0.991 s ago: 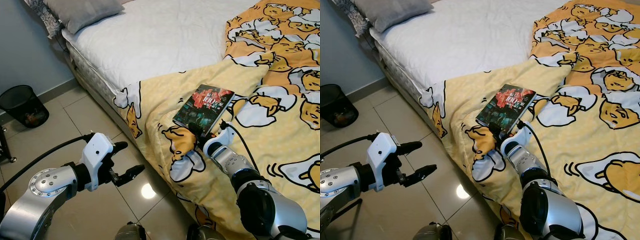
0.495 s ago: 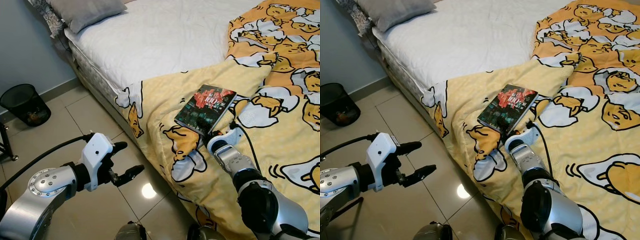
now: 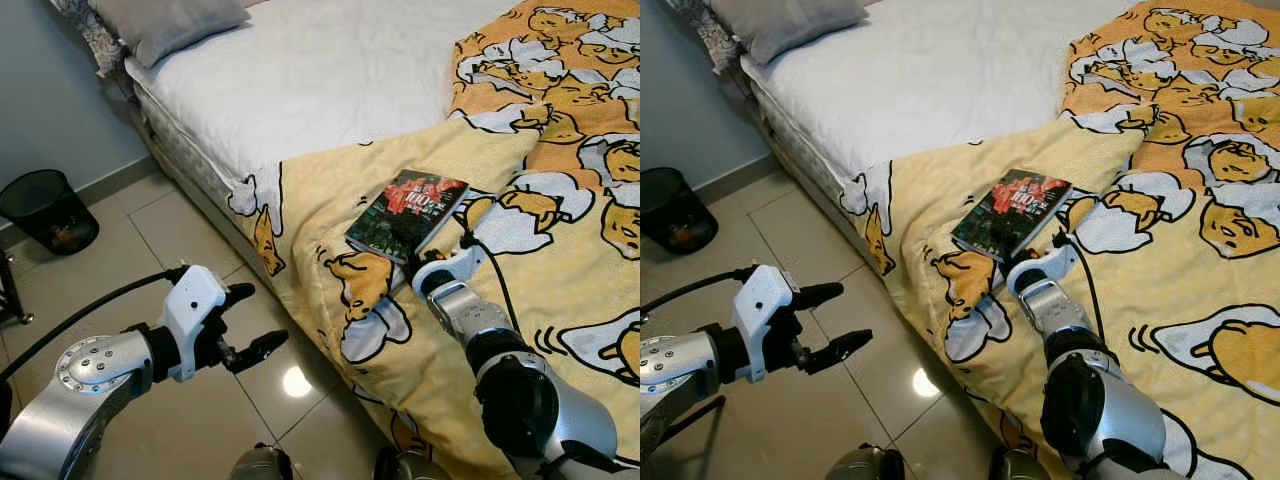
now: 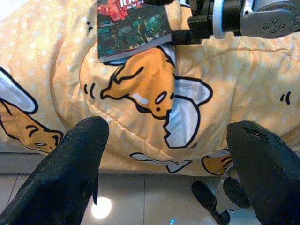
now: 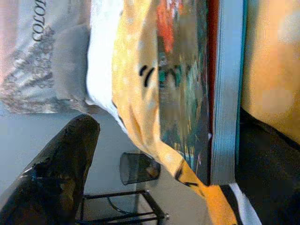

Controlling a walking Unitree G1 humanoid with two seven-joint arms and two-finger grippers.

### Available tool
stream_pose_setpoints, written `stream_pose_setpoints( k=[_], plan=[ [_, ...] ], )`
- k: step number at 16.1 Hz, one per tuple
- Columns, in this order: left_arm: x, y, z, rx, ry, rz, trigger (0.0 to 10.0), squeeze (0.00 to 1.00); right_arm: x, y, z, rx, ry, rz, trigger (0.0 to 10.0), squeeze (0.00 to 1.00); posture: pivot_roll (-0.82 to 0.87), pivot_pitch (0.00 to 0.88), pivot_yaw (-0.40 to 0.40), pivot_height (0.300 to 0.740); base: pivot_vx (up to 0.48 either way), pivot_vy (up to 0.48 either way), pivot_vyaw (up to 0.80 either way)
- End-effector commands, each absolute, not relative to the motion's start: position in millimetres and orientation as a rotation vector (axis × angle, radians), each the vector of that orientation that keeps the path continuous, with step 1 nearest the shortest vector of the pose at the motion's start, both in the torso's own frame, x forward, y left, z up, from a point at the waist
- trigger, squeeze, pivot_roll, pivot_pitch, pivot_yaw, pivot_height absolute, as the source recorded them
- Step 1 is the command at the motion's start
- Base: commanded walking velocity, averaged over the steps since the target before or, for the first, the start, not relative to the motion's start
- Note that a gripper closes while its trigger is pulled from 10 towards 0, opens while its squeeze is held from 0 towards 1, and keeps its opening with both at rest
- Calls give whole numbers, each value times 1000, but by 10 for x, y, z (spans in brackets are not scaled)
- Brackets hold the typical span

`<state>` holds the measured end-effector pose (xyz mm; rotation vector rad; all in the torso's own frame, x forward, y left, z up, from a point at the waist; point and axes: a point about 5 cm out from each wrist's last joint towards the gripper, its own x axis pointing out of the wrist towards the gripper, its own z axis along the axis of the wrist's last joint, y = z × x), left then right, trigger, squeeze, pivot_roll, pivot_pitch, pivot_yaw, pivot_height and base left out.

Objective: Clean up the room

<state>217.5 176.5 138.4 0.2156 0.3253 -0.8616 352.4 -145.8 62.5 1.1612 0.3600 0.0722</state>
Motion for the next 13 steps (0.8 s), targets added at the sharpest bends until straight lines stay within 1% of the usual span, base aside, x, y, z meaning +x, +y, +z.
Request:
stream_pose_setpoints(
  k=[1,6,13],
  plan=[
    [2190,1788,1408,234,320,-859,10000,1000,3587,-1418,726,1190,331,103,10000,0,147,134,67,740,0,0,0],
    [2196,1796,1408,237,316,-851,10000,1000,3659,-1384,836,1196,306,118,10000,0,149,127,60,740,0,0,0],
    [2196,1809,1410,245,313,-840,10000,1000,3712,-1201,878,1009,378,103,10000,0,158,124,54,740,0,0,0]
  ],
)
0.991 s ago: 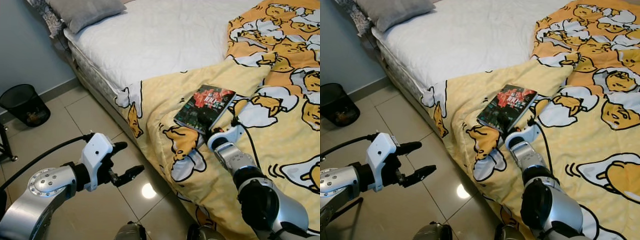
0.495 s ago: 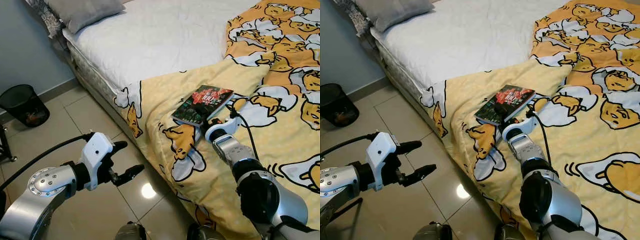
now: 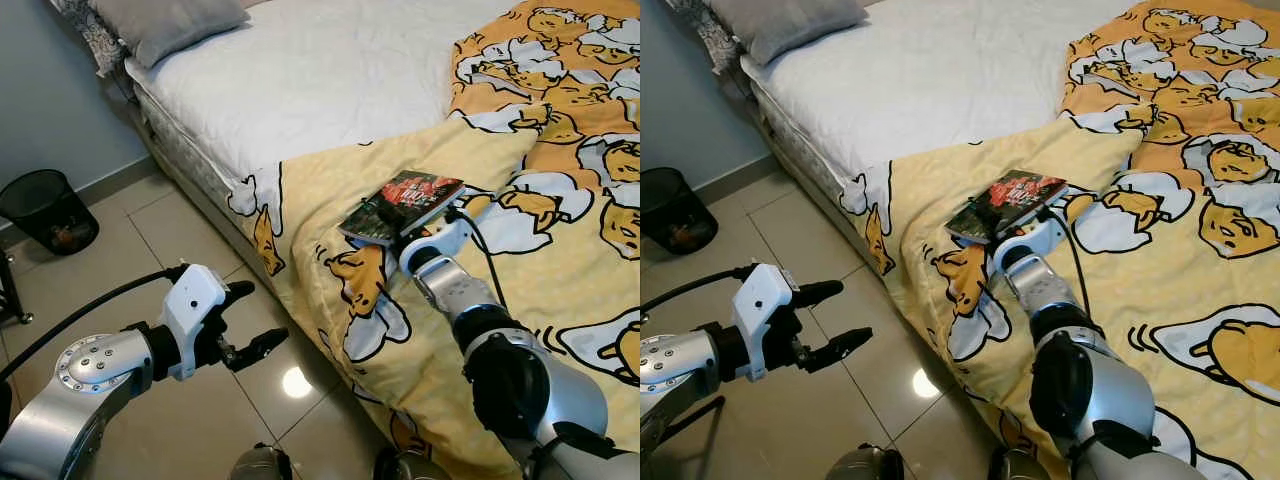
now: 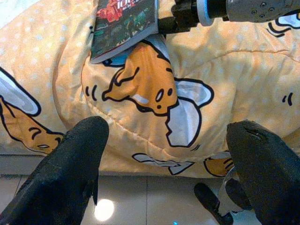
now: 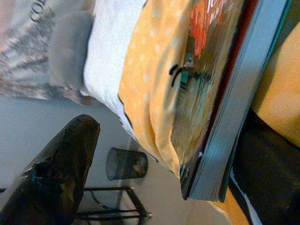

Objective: Clean up the room

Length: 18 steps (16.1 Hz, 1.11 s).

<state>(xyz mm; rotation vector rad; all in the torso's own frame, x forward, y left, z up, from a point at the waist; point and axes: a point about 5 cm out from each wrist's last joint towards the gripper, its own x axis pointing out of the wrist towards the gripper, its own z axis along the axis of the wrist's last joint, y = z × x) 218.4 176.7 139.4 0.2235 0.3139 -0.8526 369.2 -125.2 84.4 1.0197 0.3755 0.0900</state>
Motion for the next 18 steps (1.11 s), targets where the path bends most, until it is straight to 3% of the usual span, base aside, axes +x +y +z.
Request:
stream_pose_setpoints(
  k=[1,3,4,5,6,7,8,10,11,18],
  plan=[
    [2198,1812,1411,246,312,-837,10000,1000,3705,-1172,857,983,402,84,10000,0,160,125,54,740,0,0,0],
    [2194,1817,1413,247,315,-834,10000,1000,3686,-1140,811,967,437,39,9804,0,162,133,56,740,0,0,0],
    [2185,1820,1409,248,320,-833,10000,1000,3678,-1128,792,973,446,12,3725,0,164,140,61,740,0,0,0],
    [2177,1819,1403,248,324,-834,10000,1000,3674,-1117,783,983,452,-4,0,0,164,140,61,740,0,0,0],
    [2168,1820,1402,248,327,-835,10000,1000,3672,-1105,780,986,458,-12,0,0,166,147,64,740,0,0,0],
    [2164,1820,1401,248,329,-835,10000,1000,3670,-1098,773,989,465,-25,8235,0,166,151,66,740,0,0,0],
    [2163,1820,1400,248,330,-835,10000,1000,3670,-1097,772,998,465,-34,10000,0,166,151,66,740,0,0,0],
    [2161,1815,1402,247,330,-837,10000,1000,3688,-1096,802,1043,447,-48,10000,0,168,152,67,740,0,0,0],
    [2158,1815,1402,247,331,-837,10000,1000,3700,-1094,822,1061,434,-47,0,0,170,153,67,740,0,0,0],
    [2162,1825,1406,248,329,-832,10000,1000,3712,-1068,848,1071,419,-32,0,0,173,153,63,740,0,0,0]
  ],
)
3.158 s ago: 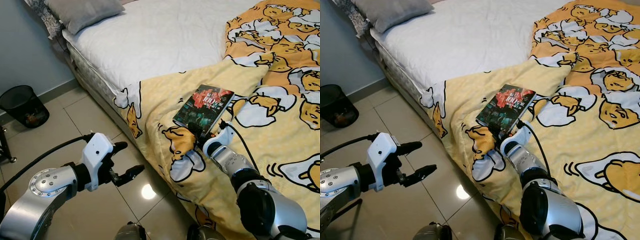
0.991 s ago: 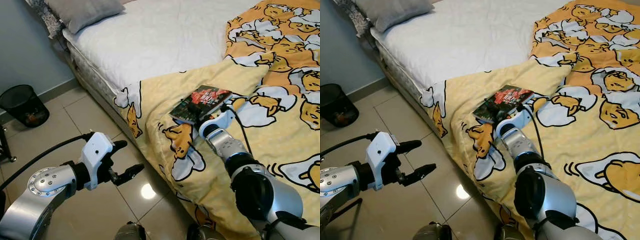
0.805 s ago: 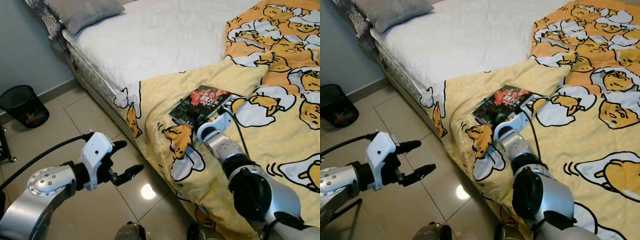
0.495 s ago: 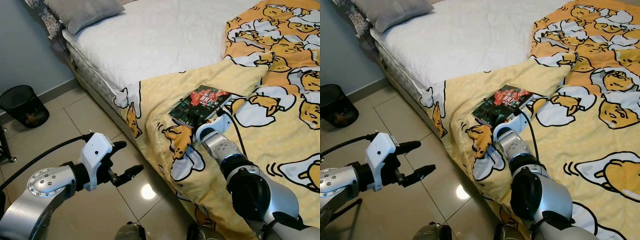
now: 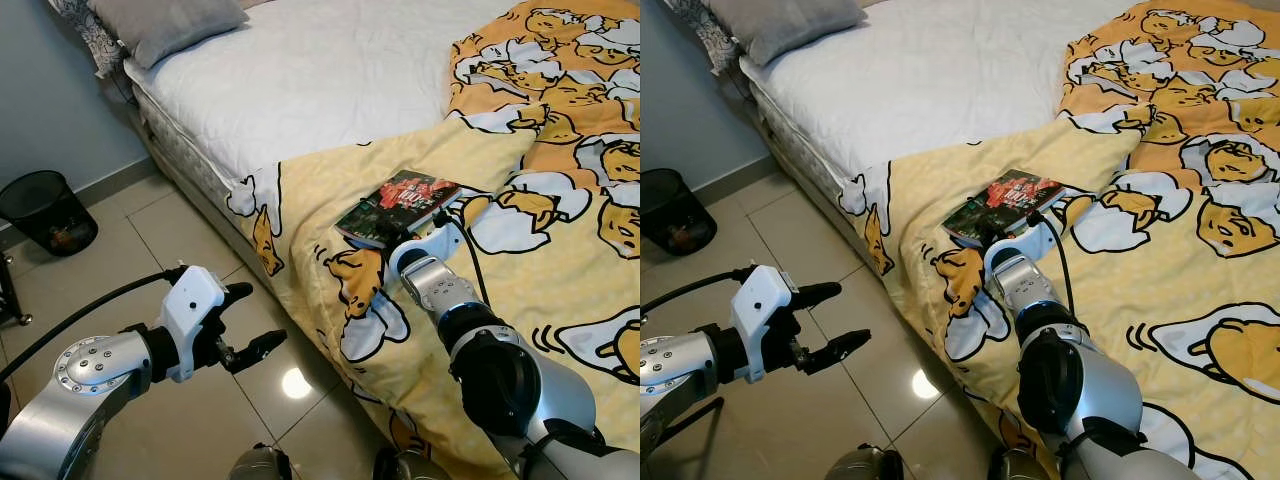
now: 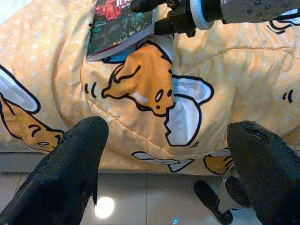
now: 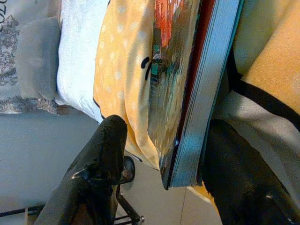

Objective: Clean up the room

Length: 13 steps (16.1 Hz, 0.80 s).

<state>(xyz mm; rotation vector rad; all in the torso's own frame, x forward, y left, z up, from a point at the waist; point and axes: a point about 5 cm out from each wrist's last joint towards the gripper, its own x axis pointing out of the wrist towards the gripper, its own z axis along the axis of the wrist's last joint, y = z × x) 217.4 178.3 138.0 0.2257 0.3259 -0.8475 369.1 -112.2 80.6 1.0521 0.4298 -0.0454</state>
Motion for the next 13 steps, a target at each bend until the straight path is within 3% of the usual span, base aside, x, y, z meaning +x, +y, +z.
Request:
stream_pose_setpoints(
  k=[1,13],
  plan=[
    [2164,1825,1407,248,328,-832,10000,1000,3708,-1068,843,1070,420,-31,0,0,172,152,65,740,0,0,0],
    [2148,1828,1390,250,333,-827,10000,1000,3637,-1102,719,1030,458,-52,0,0,181,133,61,740,0,0,0]
  ],
)
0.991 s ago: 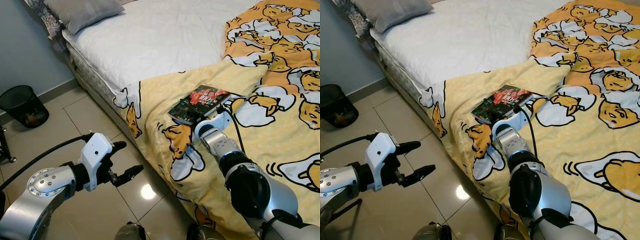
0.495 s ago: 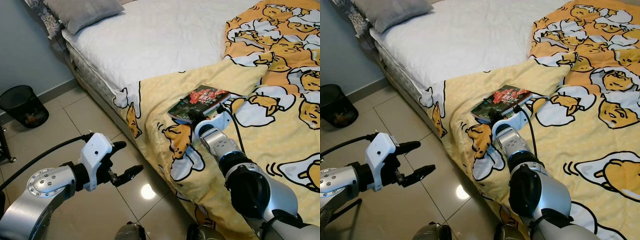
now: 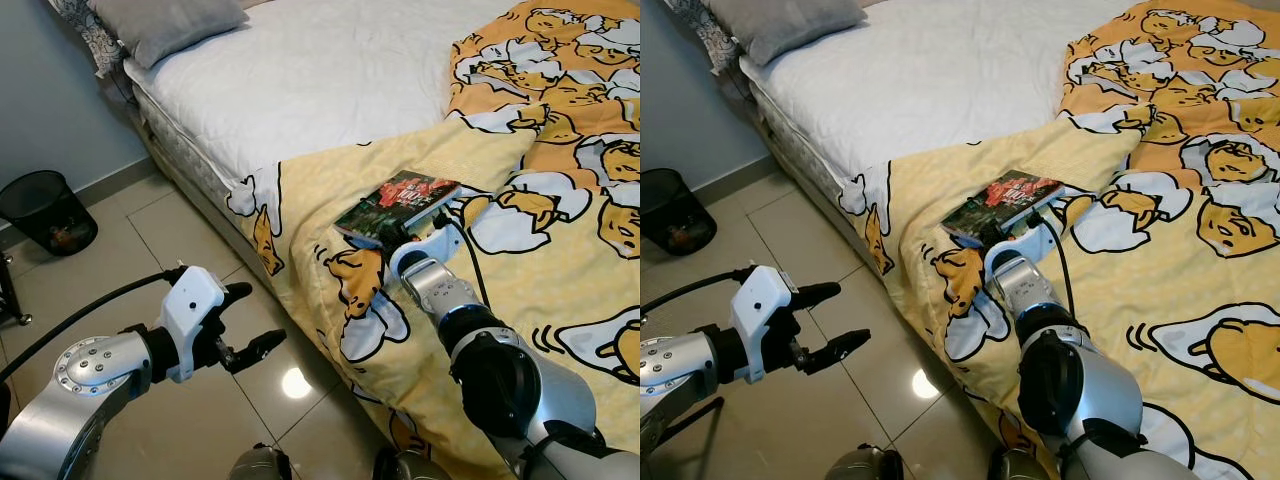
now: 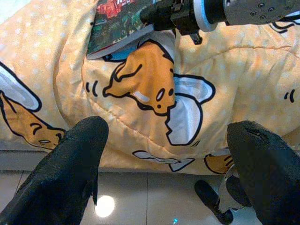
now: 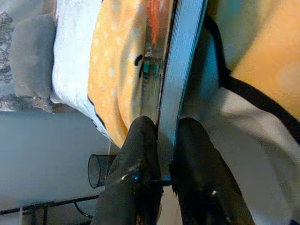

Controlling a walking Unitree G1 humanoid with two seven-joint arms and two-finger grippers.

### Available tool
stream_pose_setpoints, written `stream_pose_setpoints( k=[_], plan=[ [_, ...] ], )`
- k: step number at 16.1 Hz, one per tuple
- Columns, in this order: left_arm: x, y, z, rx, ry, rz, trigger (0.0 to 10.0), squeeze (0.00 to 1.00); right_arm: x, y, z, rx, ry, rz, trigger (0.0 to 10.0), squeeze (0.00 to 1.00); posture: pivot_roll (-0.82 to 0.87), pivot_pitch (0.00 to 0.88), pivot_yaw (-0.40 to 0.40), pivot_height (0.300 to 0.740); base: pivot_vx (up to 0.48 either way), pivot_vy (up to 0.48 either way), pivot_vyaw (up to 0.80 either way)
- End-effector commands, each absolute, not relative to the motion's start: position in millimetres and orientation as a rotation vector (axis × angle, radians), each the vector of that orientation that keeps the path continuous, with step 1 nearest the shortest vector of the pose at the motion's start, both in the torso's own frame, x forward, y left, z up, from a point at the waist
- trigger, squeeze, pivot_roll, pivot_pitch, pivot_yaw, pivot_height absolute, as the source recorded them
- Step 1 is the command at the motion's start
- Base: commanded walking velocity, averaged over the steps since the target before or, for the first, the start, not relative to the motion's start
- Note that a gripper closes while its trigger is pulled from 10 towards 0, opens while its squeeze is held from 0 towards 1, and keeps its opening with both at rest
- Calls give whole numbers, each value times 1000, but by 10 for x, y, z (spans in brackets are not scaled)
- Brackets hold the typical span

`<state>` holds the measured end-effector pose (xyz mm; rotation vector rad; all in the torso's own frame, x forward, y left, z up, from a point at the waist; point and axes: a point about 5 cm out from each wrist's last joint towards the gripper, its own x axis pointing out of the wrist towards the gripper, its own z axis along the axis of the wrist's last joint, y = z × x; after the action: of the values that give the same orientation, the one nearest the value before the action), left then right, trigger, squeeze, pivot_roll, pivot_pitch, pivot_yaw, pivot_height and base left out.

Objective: Clean up the room

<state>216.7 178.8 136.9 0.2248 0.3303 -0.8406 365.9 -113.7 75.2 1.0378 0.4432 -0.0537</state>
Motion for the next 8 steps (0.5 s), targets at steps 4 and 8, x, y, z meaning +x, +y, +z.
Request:
stream_pose_setpoints(
  k=[4,8],
  plan=[
    [2175,1840,1390,258,326,-820,10000,1000,3625,-1109,700,1019,462,-50,0,0,184,107,60,740,0,0,0],
    [2308,1822,1398,285,255,-747,10000,1000,3650,-1152,750,929,430,26,0,0,161,40,53,740,0,0,0]
  ],
)
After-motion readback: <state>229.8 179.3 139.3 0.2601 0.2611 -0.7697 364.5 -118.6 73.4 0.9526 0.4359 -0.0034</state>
